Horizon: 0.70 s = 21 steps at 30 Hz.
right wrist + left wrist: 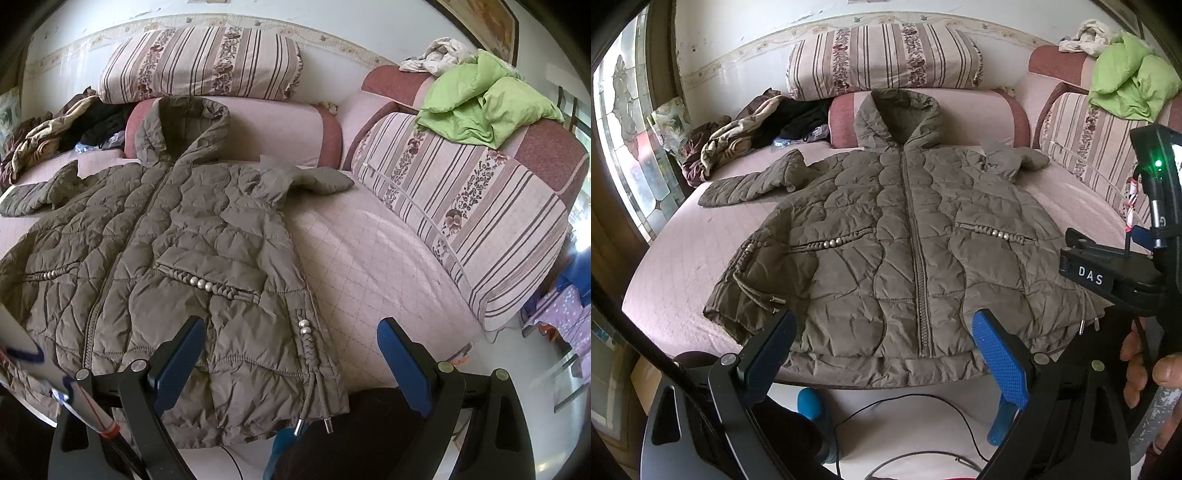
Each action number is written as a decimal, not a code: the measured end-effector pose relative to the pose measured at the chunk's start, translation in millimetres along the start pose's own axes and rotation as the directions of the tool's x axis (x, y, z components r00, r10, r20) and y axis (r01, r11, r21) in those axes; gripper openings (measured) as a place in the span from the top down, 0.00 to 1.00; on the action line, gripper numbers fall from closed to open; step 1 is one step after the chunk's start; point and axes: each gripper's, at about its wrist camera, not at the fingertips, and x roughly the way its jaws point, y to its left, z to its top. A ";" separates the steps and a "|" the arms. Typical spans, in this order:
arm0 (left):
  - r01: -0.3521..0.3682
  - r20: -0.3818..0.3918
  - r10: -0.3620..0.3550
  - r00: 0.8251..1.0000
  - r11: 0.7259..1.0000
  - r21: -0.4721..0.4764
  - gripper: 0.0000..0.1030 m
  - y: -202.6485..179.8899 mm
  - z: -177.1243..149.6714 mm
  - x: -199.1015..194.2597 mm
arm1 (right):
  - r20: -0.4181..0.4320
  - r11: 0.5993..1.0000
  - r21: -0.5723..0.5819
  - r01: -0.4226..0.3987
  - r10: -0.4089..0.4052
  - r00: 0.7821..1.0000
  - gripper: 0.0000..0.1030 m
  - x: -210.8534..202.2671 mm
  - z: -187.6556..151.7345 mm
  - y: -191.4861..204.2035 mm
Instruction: Fold large clothes
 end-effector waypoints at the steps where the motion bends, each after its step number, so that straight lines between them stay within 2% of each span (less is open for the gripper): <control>1: -0.001 0.000 0.001 1.000 1.000 0.002 0.07 0.1 0.3 0.6 | -0.001 1.000 0.001 -0.001 0.001 1.000 0.07 0.5 -0.2 -0.1; 10: -0.102 -0.048 0.101 0.994 0.995 -0.023 0.07 9.2 6.0 11.1 | -0.016 1.000 -0.002 -0.011 0.011 1.000 0.07 5.6 -3.5 0.0; 21: -0.113 -0.073 0.111 0.991 0.993 -0.016 0.07 14.8 4.7 18.8 | -0.022 0.999 -0.043 -0.033 0.032 0.999 0.07 5.4 -6.4 15.4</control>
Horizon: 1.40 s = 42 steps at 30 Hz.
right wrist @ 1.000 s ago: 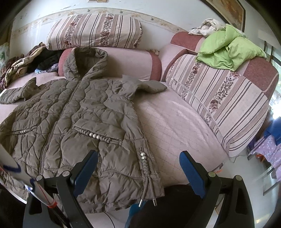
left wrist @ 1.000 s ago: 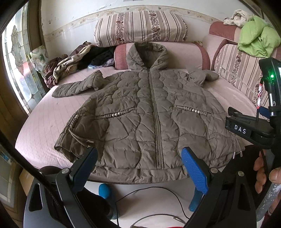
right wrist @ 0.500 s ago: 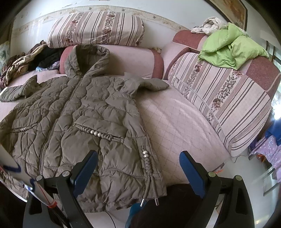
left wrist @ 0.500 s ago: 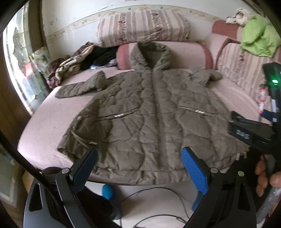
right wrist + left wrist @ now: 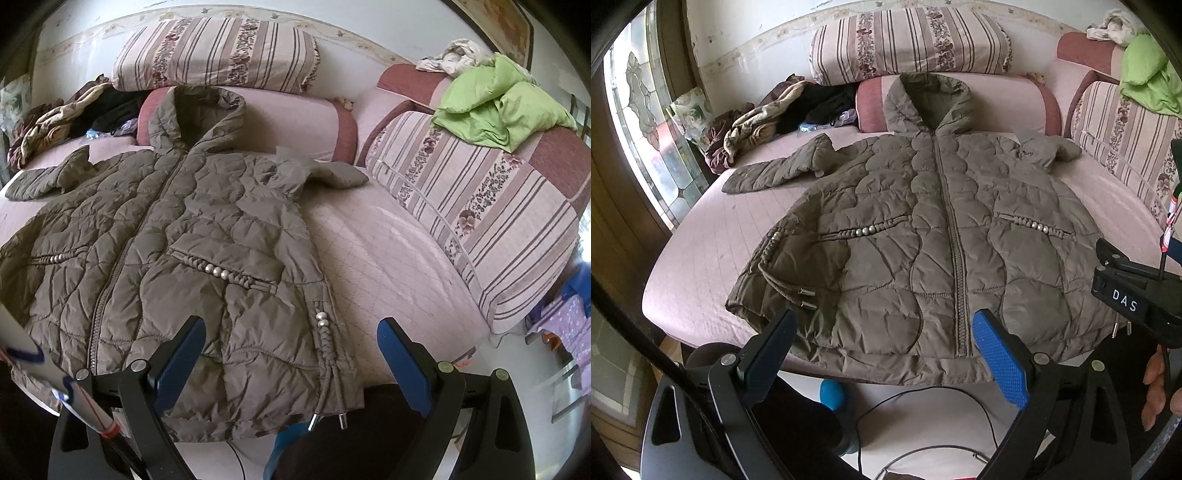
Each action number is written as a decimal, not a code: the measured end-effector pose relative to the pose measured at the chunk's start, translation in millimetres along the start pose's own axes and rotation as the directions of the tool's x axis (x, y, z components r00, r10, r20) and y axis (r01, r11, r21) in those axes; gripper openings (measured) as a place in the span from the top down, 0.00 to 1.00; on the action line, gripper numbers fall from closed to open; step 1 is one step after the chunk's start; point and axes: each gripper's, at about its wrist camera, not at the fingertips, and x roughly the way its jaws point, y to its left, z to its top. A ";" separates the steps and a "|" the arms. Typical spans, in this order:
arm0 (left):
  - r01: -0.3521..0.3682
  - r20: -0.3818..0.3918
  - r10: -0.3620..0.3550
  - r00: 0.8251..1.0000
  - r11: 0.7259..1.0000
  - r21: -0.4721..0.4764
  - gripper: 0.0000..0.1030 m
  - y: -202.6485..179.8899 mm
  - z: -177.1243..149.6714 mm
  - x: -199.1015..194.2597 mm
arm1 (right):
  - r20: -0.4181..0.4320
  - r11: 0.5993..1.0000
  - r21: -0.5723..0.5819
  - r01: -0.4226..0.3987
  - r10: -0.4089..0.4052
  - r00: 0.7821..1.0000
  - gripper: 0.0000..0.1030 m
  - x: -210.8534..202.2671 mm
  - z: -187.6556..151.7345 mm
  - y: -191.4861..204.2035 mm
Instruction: Fold large clothes
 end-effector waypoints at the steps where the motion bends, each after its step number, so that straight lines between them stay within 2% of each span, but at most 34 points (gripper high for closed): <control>1: 0.001 -0.004 -0.001 1.000 1.000 -0.002 0.07 0.0 -0.2 1.2 | -0.001 1.000 -0.003 0.000 0.000 1.000 0.07 0.2 0.1 0.8; 12: 0.011 -0.044 -0.012 0.999 1.000 -0.017 0.07 4.7 -2.2 13.9 | -0.016 1.000 -0.031 -0.008 0.007 1.000 0.07 3.4 -1.7 10.6; 42: 0.022 -0.062 -0.024 0.998 0.999 -0.031 0.07 5.7 -5.9 19.9 | -0.058 0.998 -0.058 -0.035 0.031 0.998 0.07 10.0 -6.3 21.2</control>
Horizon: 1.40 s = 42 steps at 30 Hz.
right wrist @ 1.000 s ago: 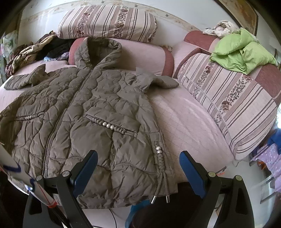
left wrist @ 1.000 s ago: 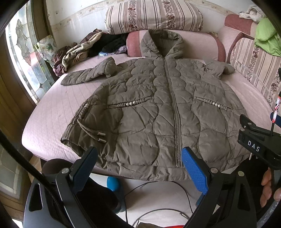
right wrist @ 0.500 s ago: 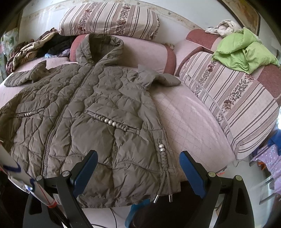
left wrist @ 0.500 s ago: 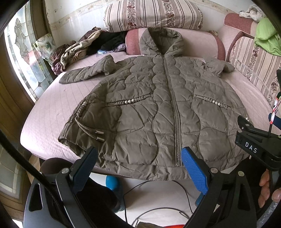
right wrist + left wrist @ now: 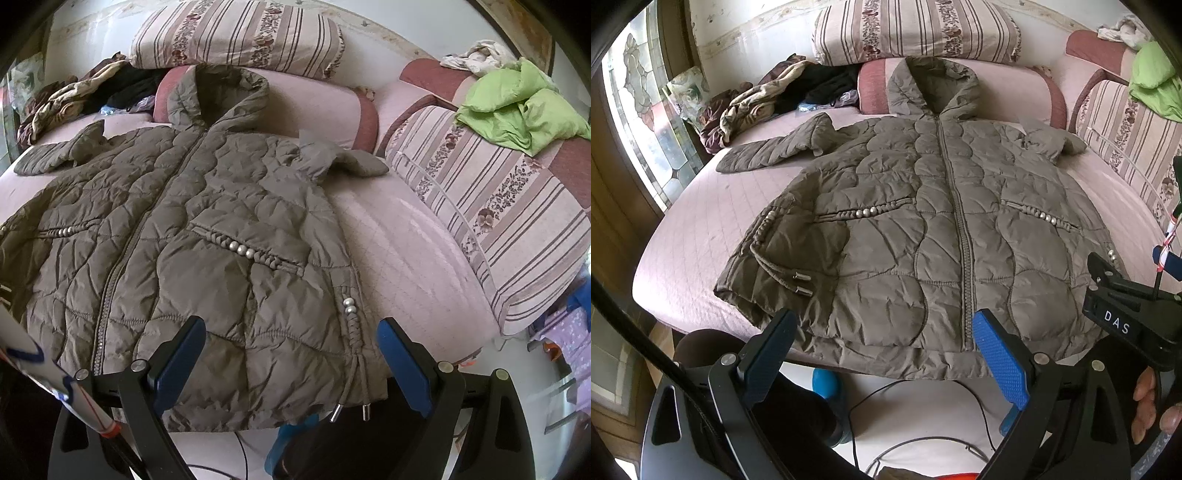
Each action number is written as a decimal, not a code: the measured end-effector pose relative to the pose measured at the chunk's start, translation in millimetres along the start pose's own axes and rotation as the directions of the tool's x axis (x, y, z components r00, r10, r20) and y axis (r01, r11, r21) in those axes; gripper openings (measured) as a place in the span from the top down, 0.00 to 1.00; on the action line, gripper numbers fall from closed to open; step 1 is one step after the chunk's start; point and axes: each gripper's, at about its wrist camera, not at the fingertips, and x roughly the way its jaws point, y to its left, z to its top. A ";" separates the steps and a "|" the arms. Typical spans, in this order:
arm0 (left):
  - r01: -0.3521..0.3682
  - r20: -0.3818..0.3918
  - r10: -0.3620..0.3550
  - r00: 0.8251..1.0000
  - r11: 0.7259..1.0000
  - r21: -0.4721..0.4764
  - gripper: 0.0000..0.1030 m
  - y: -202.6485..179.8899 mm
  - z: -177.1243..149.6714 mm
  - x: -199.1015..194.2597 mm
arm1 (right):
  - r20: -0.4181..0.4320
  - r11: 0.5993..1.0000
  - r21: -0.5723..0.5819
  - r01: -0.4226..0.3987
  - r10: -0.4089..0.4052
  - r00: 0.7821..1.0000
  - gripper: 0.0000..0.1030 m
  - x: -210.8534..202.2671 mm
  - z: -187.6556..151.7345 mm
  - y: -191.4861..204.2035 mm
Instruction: Fold large clothes
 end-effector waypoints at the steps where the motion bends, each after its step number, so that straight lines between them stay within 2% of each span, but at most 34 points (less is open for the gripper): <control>1: 0.000 0.000 0.000 1.000 1.000 0.001 0.07 0.1 0.1 0.0 | 0.000 1.000 -0.002 0.001 -0.001 1.000 0.07 -0.3 -0.4 0.9; 42: 0.007 -0.010 -0.006 1.000 1.000 0.026 0.07 -7.0 -1.2 0.0 | 0.005 0.999 -0.023 0.043 -0.043 0.999 0.07 4.8 -2.8 -0.7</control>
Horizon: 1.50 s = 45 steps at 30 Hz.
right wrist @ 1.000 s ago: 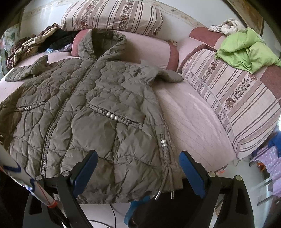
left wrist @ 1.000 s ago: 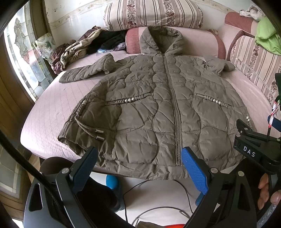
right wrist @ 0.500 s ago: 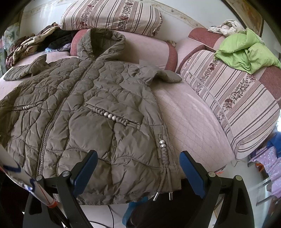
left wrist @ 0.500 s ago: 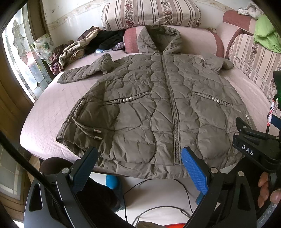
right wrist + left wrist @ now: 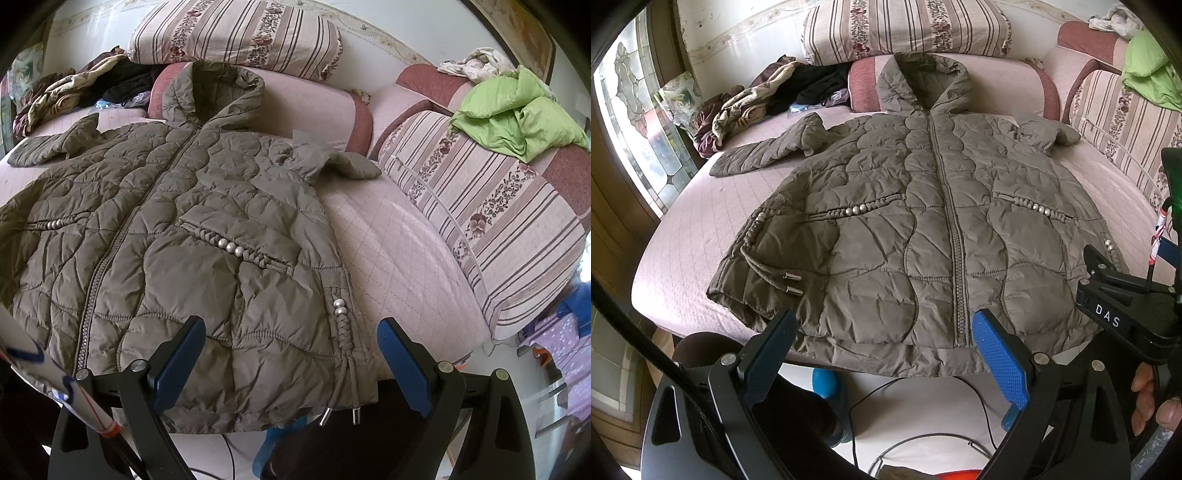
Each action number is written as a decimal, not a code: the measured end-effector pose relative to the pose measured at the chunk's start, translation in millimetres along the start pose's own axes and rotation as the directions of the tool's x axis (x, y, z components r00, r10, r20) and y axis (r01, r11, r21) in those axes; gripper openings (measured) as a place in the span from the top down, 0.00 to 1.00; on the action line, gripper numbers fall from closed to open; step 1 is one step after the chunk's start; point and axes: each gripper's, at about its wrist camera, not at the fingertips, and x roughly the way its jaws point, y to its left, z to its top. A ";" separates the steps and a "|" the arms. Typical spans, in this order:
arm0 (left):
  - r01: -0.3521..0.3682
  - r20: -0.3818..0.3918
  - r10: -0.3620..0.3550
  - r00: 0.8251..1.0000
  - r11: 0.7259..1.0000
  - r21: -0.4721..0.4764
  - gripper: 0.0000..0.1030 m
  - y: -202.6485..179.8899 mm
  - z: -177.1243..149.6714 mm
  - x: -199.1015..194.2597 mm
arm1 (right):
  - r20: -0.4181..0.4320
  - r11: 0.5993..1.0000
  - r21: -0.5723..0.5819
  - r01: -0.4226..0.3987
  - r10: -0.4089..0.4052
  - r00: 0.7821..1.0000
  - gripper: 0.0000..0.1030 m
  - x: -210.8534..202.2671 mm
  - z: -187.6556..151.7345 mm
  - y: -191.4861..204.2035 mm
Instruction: Fold large clothes
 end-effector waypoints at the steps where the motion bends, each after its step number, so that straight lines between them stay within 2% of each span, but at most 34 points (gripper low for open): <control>1: 0.000 0.000 0.000 1.000 1.000 0.000 0.07 0.0 0.0 0.0 | 0.001 1.000 0.000 0.001 -0.001 1.000 0.07 0.0 -0.1 0.0; 12: -0.003 0.000 0.003 1.000 1.000 0.000 0.07 -2.5 0.3 0.2 | -0.005 1.000 -0.005 -0.001 0.001 1.000 0.07 3.3 0.3 2.2; 17: 0.023 0.019 -0.023 1.000 1.000 0.002 0.07 -4.7 -0.3 -1.1 | -0.010 1.000 -0.009 -0.001 0.001 1.000 0.07 6.4 0.9 4.2; 23: 0.040 -0.024 -0.041 0.999 0.999 -0.020 0.07 2.6 2.8 10.3 | -0.018 1.000 -0.021 -0.003 0.003 1.000 0.07 10.8 5.1 8.5; 26: 0.063 -0.042 -0.064 0.997 0.997 -0.035 0.07 16.8 15.4 16.8 | -0.005 1.000 -0.029 -0.005 0.005 1.000 0.07 12.6 14.5 9.3; 29: 0.039 -0.036 -0.043 0.998 0.995 -0.090 0.07 49.1 38.0 25.3 | 0.034 0.999 -0.031 -0.006 0.008 0.999 0.07 11.8 28.9 10.7; 31: -0.008 -0.022 0.004 1.000 0.987 -0.158 0.07 81.9 55.1 32.7 | 0.055 0.999 -0.026 -0.028 0.029 0.998 0.07 11.3 39.5 12.4; 35: -0.097 0.007 0.104 0.995 0.951 -0.293 0.07 157.9 93.9 53.0 | 0.047 0.991 -0.004 -0.131 0.131 0.990 0.07 16.5 55.8 17.9; 38: -0.153 -0.001 0.164 0.987 0.919 -0.364 0.07 210.2 122.6 80.9 | 0.044 0.987 -0.016 -0.162 0.162 0.986 0.07 20.2 62.6 28.9; 40: -0.169 -0.033 0.171 0.985 0.895 -0.414 0.07 247.2 143.5 111.3 | 0.033 0.982 -0.030 -0.187 0.188 0.982 0.08 23.8 65.5 37.7; 42: -0.148 -0.066 0.133 0.989 0.872 -0.466 0.09 279.1 163.0 146.2 | 0.016 0.974 -0.035 -0.222 0.223 0.975 0.11 28.0 68.4 44.0; 44: -0.147 -0.103 0.109 0.989 0.845 -0.513 0.21 303.7 177.7 177.9 | 0.001 0.968 -0.035 -0.247 0.247 0.969 0.16 32.7 71.4 48.0; 45: -0.147 -0.122 0.097 0.988 0.832 -0.535 0.24 315.8 183.8 194.4 | -0.002 0.967 -0.035 -0.254 0.254 0.967 0.17 34.8 73.1 50.2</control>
